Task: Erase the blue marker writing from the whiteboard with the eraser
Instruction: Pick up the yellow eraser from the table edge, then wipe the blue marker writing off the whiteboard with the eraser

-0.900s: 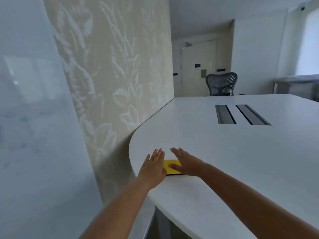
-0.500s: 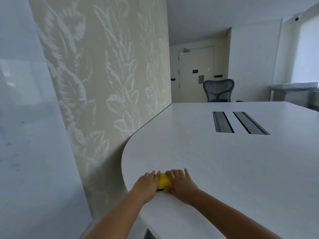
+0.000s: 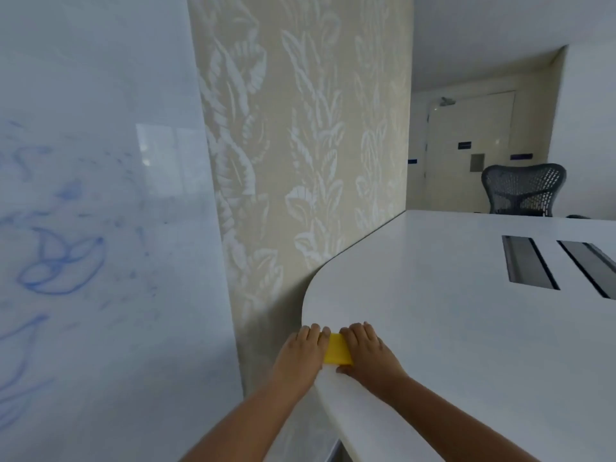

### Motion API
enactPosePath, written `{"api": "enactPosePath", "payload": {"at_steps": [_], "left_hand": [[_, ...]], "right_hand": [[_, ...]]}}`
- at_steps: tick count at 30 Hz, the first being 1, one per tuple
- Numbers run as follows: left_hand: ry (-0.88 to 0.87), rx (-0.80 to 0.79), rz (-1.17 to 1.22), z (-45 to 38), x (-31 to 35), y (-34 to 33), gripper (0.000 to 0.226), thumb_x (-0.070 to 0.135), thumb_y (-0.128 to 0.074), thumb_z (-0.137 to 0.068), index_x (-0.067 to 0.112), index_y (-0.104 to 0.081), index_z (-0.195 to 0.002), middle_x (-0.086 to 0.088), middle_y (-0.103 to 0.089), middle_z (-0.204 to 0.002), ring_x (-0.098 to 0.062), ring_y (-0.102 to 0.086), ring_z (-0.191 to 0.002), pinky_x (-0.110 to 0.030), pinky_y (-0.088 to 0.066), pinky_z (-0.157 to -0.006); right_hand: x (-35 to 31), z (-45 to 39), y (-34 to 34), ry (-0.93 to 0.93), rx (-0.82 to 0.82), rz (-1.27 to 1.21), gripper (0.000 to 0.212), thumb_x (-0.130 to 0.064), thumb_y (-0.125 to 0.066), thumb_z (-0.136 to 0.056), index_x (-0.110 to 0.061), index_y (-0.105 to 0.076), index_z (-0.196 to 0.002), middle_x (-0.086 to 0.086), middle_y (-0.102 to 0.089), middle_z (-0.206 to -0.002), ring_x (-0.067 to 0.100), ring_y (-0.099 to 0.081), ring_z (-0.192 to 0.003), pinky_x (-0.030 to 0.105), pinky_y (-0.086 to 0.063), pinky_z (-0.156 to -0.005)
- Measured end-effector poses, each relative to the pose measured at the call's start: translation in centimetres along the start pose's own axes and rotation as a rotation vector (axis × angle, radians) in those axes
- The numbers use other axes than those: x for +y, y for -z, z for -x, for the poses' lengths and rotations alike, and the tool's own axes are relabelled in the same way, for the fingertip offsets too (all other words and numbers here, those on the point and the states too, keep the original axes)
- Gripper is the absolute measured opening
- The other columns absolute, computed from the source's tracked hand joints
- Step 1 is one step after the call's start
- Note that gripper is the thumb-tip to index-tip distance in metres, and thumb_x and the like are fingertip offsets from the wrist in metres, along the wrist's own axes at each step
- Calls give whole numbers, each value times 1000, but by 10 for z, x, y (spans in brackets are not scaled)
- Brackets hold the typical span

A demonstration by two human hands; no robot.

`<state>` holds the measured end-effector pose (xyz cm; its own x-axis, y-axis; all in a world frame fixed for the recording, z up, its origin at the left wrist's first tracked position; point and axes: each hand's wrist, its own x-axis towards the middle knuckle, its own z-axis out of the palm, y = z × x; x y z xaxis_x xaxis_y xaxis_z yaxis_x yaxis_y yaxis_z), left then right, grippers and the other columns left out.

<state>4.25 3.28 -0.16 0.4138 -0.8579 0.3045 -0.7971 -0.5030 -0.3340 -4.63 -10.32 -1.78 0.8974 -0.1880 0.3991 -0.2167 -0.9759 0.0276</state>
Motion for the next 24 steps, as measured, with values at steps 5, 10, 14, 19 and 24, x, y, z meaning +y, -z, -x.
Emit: {"api": "enactPosePath", "payload": {"at_steps": [5, 10, 14, 19, 24], "left_hand": [[169, 112, -108, 49, -56, 20, 65, 28, -93, -28, 11, -74, -88, -3, -67, -75, -14, -62, -60, -20, -48, -48], [399, 88, -305, 111, -111, 27, 67, 35, -93, -33, 15, -75, -95, -3, -69, -79, -14, -63, -62, -24, -49, -49], [508, 59, -458, 166, -147, 37, 70, 40, -92, -40, 18, -72, -104, -2, -69, -86, -14, -63, -67, -30, -50, -54], [551, 105, -593, 241, -185, 53, 83, 51, -86, -50, 14, -61, -120, 0, -70, -93, -14, -61, -68, -31, -49, -57], [587, 132, -674, 295, -206, 69, 88, 55, -82, -56, 11, -43, -121, 1, -70, -97, -14, -60, -70, -30, -47, -58]], "right_hand": [[-67, -38, 8, 186, 188, 9, 75, -51, -88, -40, -9, -66, -99, 4, -67, -91, 19, -66, -84, 24, -56, -68], [-153, -68, 15, 359, 287, -33, 77, -53, -88, -32, -10, -68, -92, 3, -69, -81, 17, -66, -72, 25, -56, -62], [-215, -82, 15, 498, 311, -159, 75, -46, -89, -43, -7, -64, -101, 7, -68, -92, 22, -66, -82, 31, -56, -72], [-285, -86, 20, 709, 465, -177, 77, -48, -86, -49, -9, -61, -110, 7, -67, -93, 23, -64, -81, 31, -56, -74], [-343, -83, 23, 790, 644, -209, 71, -46, -76, -66, -15, -51, -125, 9, -65, -98, 26, -62, -85, 34, -53, -79]]}}
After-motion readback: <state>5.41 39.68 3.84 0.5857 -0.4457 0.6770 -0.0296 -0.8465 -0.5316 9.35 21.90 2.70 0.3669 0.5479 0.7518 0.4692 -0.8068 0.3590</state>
